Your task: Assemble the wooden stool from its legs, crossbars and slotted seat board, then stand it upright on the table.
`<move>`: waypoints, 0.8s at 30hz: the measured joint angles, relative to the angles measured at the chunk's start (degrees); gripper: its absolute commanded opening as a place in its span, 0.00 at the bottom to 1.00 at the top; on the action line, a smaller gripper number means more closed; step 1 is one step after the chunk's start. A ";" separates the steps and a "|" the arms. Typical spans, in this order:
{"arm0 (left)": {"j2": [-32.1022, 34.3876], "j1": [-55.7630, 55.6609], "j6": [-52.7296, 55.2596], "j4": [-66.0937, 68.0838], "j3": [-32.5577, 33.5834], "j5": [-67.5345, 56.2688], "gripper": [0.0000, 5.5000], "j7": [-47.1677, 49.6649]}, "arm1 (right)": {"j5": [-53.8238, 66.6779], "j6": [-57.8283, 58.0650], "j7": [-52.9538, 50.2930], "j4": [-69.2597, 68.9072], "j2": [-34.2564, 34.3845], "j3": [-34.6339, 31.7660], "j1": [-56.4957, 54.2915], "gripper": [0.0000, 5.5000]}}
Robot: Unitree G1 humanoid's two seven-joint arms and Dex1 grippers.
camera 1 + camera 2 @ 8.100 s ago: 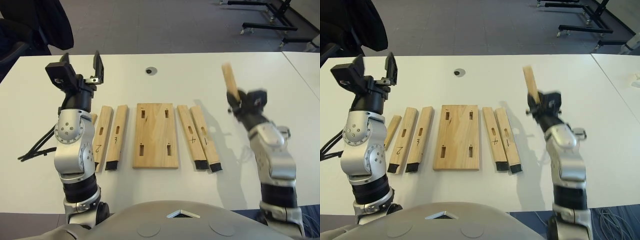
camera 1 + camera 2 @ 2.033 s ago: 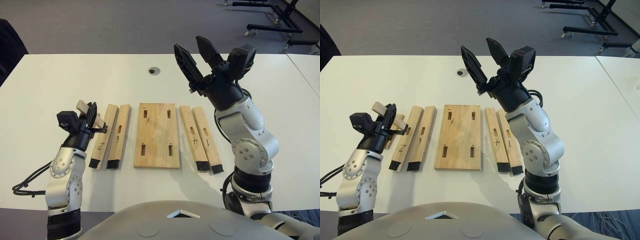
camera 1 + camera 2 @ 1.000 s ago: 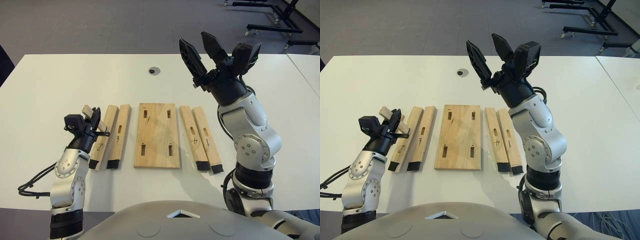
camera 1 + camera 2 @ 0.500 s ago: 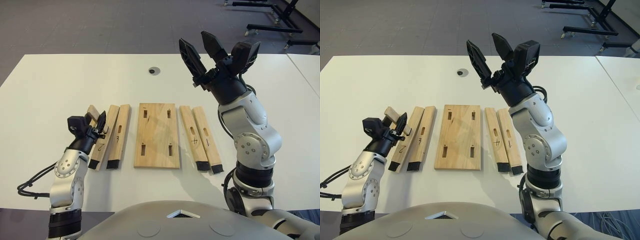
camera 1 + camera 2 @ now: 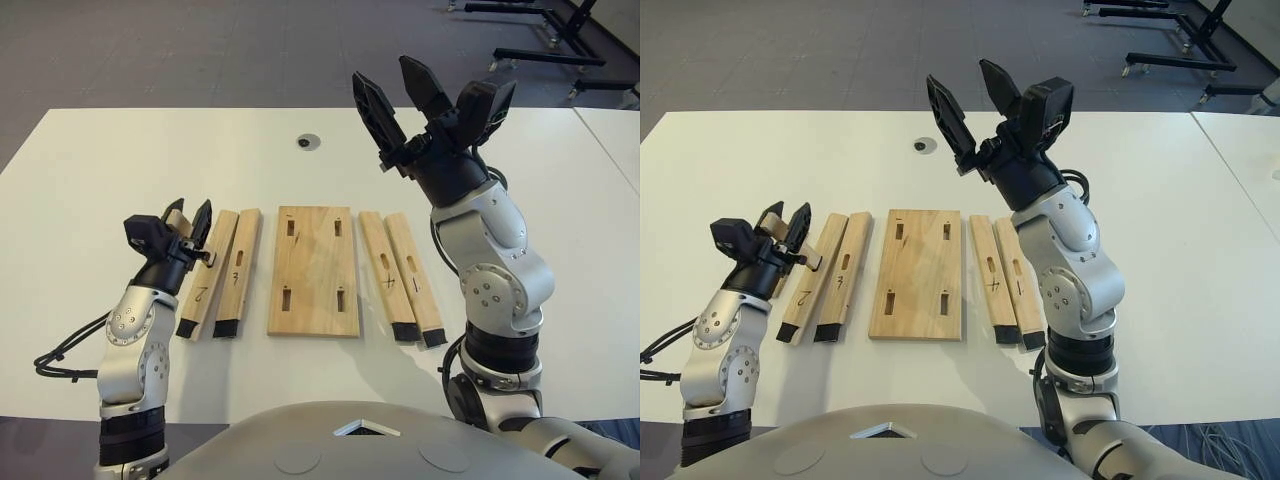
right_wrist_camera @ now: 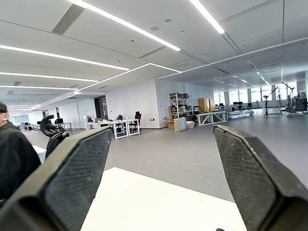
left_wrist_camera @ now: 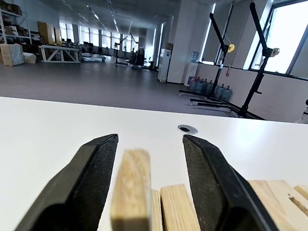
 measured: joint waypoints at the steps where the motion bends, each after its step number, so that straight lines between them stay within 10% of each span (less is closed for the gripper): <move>1: 0.01 -0.12 -0.10 -0.90 0.49 -0.15 0.45 0.29 | 0.00 0.00 0.06 0.03 0.01 0.07 0.00 0.69; 24: 7.26 -23.65 19.08 -9.94 8.82 -7.83 0.45 11.33 | 0.11 -0.05 1.12 0.54 1.54 1.22 -0.88 0.69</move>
